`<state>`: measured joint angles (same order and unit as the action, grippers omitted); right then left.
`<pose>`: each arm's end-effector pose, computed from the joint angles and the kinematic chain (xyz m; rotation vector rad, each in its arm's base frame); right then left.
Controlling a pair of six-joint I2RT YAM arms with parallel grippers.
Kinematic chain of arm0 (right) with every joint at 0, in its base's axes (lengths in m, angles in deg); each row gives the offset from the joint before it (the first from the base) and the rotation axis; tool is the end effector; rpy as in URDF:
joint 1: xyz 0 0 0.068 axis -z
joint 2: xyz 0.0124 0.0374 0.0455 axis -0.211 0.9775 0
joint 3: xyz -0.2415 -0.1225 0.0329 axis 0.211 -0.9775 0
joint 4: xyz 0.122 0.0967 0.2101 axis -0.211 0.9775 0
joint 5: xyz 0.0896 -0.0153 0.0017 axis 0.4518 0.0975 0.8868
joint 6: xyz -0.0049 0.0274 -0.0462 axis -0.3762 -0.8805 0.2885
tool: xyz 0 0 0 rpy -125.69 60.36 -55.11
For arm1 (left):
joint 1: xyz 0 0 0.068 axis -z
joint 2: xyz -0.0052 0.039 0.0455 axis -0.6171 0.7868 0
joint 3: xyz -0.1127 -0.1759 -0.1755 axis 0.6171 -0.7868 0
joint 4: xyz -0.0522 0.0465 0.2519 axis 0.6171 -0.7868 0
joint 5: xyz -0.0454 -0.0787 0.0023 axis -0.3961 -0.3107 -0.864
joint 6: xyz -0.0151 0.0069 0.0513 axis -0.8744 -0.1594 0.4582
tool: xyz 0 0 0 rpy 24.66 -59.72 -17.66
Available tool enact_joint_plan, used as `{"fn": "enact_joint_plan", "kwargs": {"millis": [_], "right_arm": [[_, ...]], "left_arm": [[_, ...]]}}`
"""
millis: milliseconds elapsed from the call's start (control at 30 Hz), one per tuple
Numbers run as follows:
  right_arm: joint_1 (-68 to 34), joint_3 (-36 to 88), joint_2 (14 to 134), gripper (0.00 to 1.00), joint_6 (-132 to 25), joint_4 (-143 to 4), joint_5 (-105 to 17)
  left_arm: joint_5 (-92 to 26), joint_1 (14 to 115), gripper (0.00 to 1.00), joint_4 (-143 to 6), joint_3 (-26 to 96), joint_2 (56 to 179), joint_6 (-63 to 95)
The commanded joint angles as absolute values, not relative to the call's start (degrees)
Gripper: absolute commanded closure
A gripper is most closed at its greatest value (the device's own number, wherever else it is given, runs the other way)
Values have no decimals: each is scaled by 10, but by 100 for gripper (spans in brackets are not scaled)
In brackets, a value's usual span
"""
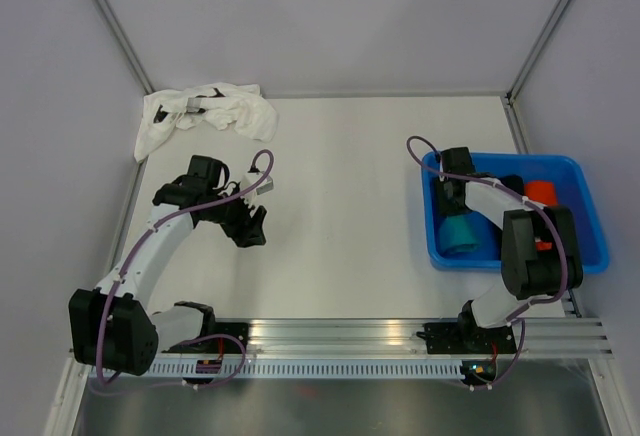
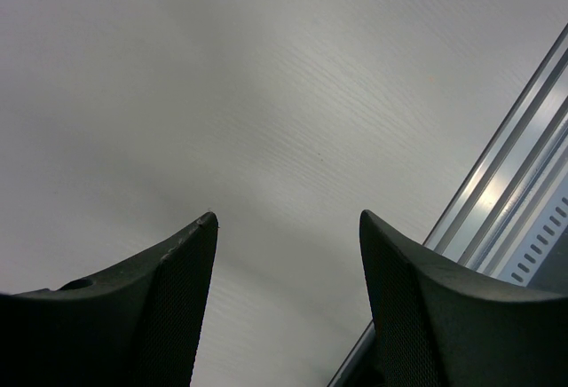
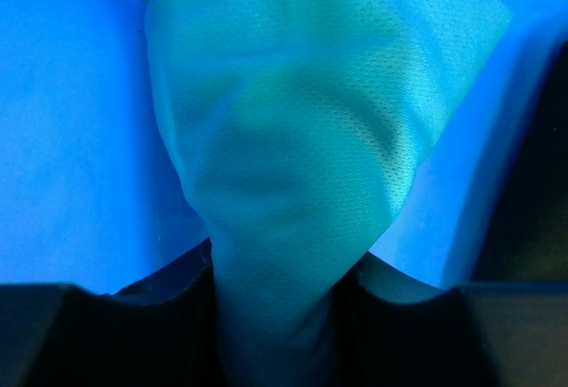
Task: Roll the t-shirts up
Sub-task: Place the rolled tshirt into the container
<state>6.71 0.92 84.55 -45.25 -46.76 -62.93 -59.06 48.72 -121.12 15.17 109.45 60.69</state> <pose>0.2985 0.0215 0.1636 -0.1063 2.6769 -0.2507 0.2075 -0.0595 0.2573 1.1084 2.2856 -0.6653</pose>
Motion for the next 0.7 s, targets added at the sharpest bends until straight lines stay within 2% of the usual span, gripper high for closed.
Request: {"fn": "enact_joint_plan", "kwargs": {"millis": [0,233,667], "right_arm": [[72,23,825,52,-465,-478,-595],[73,28,788,38,-468,-455,-604],[81,72,727,28,-468,-405,-595]], "left_arm": [[-600,484,29,-1195,161,1098,623],[-600,484,29,-1194,165,1099,622],[-601,484,29,-1194,164,1094,622]]}}
